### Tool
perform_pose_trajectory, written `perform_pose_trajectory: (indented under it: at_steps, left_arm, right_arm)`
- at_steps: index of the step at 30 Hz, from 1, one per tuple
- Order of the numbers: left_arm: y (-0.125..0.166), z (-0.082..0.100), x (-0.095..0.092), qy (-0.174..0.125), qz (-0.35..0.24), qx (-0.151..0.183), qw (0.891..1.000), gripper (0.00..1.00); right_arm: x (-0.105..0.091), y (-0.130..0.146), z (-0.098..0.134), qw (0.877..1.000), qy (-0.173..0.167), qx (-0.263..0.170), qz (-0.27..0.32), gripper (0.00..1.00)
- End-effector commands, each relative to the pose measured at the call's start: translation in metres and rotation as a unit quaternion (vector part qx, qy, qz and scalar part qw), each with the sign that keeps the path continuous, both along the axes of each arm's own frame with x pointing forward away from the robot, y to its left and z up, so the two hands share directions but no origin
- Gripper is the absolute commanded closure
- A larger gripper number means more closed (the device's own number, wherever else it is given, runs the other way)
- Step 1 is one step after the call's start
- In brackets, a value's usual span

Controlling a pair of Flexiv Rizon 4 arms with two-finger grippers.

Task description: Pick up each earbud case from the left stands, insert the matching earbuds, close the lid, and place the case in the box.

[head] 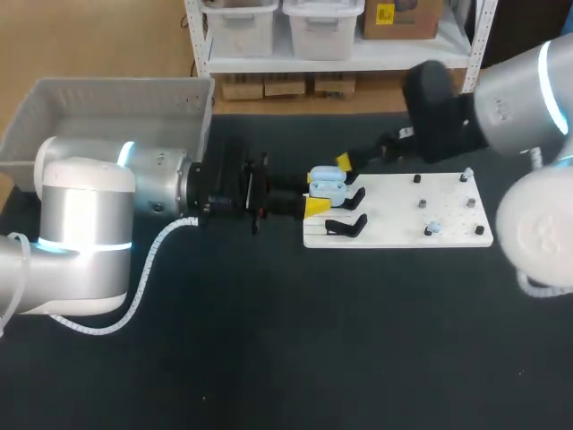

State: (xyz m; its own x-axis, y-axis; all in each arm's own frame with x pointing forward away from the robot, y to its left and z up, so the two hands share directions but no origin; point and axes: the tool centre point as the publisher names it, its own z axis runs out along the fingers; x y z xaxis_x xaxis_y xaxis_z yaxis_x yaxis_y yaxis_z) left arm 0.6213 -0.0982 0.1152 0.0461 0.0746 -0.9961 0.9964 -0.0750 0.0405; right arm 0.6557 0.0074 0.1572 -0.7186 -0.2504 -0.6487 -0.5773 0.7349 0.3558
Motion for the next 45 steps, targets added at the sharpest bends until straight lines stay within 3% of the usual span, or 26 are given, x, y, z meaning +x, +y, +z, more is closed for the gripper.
perform_pose_trajectory:
  at_steps: [1,7,14,20,31,35,45]
  left_arm:
    - [0.000,-0.001,-0.002,-0.002,0.003,-0.002,1.000,1.00]
    - [0.000,-0.001,-0.002,-0.002,0.003,-0.002,1.000,1.00]
    - [0.000,-0.001,-0.002,-0.002,0.003,-0.002,1.000,1.00]
    - [0.000,-0.001,-0.002,-0.002,0.003,-0.002,1.000,1.00]
    - [0.000,-0.001,-0.002,-0.002,0.003,-0.002,1.000,1.00]
    - [0.000,-0.001,-0.002,-0.002,0.003,-0.002,1.000,1.00]
    - [0.000,-0.001,-0.002,-0.002,0.003,-0.002,1.000,1.00]
  right_arm:
    - [0.001,-0.021,0.019,0.996,-0.017,-0.075,-0.051,0.00]
    - [0.025,-0.047,0.019,0.981,-0.023,-0.175,-0.079,0.00]
    - [0.056,-0.077,0.003,0.942,-0.021,-0.318,-0.102,0.00]
    - [0.070,-0.097,-0.010,0.923,-0.006,-0.370,-0.106,0.00]
    - [0.071,-0.141,-0.042,0.913,0.051,-0.387,-0.119,0.00]
    - [0.071,-0.156,-0.053,0.916,0.073,-0.373,-0.129,0.00]
    - [0.070,-0.159,-0.058,0.917,0.079,-0.368,-0.129,0.00]
